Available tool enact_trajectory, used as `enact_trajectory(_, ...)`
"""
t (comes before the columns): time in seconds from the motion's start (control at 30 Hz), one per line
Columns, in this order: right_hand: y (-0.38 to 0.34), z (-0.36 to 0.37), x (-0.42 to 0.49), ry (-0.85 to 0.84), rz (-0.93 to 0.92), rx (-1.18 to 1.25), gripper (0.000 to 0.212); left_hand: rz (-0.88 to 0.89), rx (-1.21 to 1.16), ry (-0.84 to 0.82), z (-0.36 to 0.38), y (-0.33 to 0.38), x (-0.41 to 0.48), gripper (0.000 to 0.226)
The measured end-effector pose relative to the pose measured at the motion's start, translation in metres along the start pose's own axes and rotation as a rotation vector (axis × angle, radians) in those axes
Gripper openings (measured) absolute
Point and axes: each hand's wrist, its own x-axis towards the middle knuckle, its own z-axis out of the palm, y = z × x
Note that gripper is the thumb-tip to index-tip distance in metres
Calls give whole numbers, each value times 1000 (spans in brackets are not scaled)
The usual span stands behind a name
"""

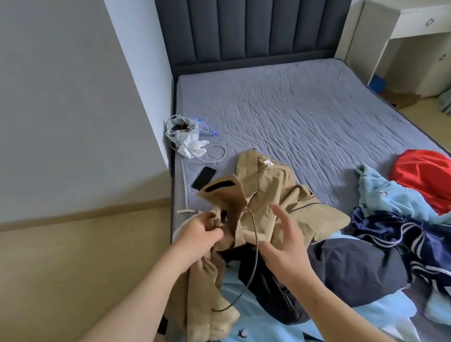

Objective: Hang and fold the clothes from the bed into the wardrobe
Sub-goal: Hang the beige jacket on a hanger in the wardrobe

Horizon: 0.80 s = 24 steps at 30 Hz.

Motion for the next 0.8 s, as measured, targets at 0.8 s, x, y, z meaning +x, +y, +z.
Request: enact_trajectory(0.8, -3, -38, 23, 276, 712, 650, 11, 240, 230, 631, -36, 101, 37, 21)
